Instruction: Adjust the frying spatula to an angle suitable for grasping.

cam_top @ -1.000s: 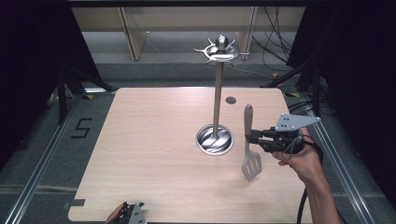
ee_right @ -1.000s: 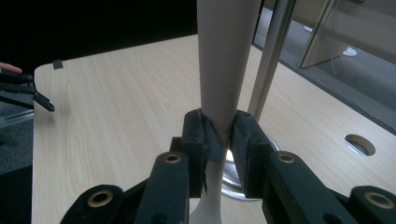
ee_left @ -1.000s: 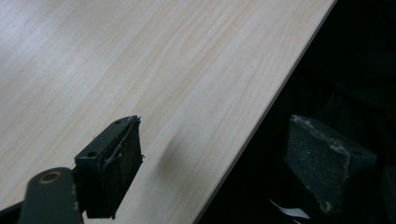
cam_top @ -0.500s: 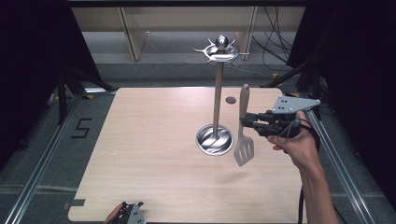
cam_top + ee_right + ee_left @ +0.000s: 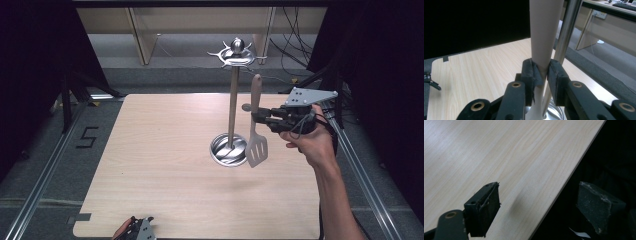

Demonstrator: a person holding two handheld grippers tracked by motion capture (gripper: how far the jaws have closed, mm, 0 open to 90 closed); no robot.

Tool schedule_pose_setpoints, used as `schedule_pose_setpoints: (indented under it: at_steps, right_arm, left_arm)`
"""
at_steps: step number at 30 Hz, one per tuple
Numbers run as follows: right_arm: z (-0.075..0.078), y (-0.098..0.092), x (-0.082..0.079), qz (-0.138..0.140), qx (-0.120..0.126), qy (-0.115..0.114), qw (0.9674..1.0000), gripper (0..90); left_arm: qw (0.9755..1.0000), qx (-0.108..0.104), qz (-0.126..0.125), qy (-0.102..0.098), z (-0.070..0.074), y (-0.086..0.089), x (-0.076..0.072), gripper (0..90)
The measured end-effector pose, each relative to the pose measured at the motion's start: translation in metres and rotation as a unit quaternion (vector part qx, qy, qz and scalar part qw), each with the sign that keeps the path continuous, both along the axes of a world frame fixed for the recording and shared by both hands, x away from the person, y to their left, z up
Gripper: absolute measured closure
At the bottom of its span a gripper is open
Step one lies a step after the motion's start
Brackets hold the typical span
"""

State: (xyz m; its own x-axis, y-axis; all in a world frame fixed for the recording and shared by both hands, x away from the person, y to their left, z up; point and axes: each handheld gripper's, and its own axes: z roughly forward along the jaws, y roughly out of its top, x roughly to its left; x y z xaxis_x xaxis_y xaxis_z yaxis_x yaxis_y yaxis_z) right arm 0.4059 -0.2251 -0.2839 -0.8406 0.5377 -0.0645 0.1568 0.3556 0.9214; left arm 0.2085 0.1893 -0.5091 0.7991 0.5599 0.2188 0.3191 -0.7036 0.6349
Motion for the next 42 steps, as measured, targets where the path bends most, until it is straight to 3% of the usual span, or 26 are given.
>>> schedule_pose_setpoints:
  at_steps: [4,7,8,9,12,15,17,21,29,32,37,42]
  right_arm:
    - [0.004,0.002,0.005,-0.002,-0.002,-0.006,1.0,76.5]
    - [0.006,0.004,0.008,-0.01,0.002,0.004,0.9999,76.5]
    - [0.006,0.005,0.009,-0.013,0.004,-0.007,0.9999,76.5]
    - [0.007,0.004,0.01,-0.01,-0.002,0.005,0.9999,76.5]
    - [0.008,0.006,0.012,-0.01,0.001,0.004,0.9999,76.5]
    - [0.008,0.009,0.014,-0.018,-0.003,0.001,0.9998,76.5]
    - [0.009,0.009,0.015,-0.016,-0.008,0.011,0.9998,76.5]
    - [0.007,0.011,0.019,-0.023,-0.01,0.005,0.9997,76.5]
    - [0.003,0.016,0.025,-0.03,-0.012,0.02,0.9993,76.4]
    - [0.004,0.016,0.027,-0.021,-0.021,0.017,0.9994,76.4]
    - [0.003,0.018,0.026,-0.025,-0.011,0.028,0.9992,76.4]
    - [0.001,0.018,0.027,-0.022,-0.008,0.014,0.9996,76.2]
  left_arm:
    - [1.0,-0.003,-0.004,0.0,-0.002,-0.001,0.0,17.8]
    - [1.0,-0.004,-0.004,-0.002,-0.002,-0.001,0.0,17.8]
    - [1.0,0.004,-0.001,0.001,-0.001,0.0,0.0,17.8]
    - [1.0,0.005,-0.003,0.001,-0.001,0.0,0.0,17.8]
    - [1.0,0.006,0.001,-0.005,0.0,0.0,0.0,17.7]
    - [1.0,-0.003,-0.004,0.002,-0.001,-0.001,0.0,17.7]
    - [1.0,-0.001,-0.004,0.001,-0.001,-0.001,0.0,17.7]
    - [1.0,0.003,-0.002,0.002,-0.001,-0.001,0.0,17.7]
    - [1.0,-0.003,-0.004,0.001,-0.001,-0.001,0.0,17.7]
    - [1.0,-0.001,-0.004,0.001,-0.001,0.0,0.0,17.7]
    - [1.0,0.001,-0.001,-0.002,-0.002,-0.001,0.0,17.7]
    - [1.0,0.001,-0.001,-0.002,-0.002,-0.001,0.0,17.7]
